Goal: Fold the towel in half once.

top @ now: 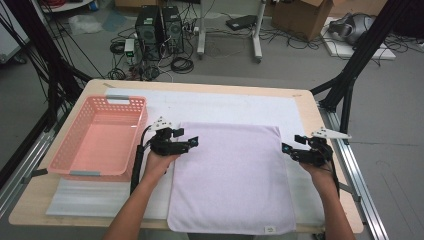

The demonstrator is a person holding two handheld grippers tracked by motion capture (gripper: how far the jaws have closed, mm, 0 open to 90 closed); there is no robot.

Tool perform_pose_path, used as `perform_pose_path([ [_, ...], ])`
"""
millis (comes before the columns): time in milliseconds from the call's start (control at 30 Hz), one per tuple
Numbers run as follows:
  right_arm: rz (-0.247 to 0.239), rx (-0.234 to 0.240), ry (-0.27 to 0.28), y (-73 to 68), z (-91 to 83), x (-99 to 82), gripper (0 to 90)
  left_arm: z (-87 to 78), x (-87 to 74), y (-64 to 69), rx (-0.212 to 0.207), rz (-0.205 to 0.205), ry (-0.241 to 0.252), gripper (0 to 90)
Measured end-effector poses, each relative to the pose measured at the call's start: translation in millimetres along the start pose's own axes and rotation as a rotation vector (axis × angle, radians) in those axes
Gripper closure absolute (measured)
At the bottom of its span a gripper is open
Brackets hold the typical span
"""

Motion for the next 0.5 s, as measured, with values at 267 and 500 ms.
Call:
perform_pose_path([
  [267, -0.039, 0.011, 0.052, -4.7, -32.9, -20.5, 17.9, -23.6, -2.7, 18.4, -0.021, 0.039, 0.029, 20.3],
  [500, -0.05, -0.003, 0.049, -7.1, -37.4, -20.9, 17.7, -27.7, -0.5, 20.8, -0.018, 0.052, 0.036, 20.3],
])
Point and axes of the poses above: each handheld gripper's, and its own axes: z roughly forward along the jaws, x roughly out of its top, y roughly to its right, the point moved 6 cm from there along z, roughly forward along the jaws, and after that the axes turned 13 degrees about -x, right-handed, at the moved point
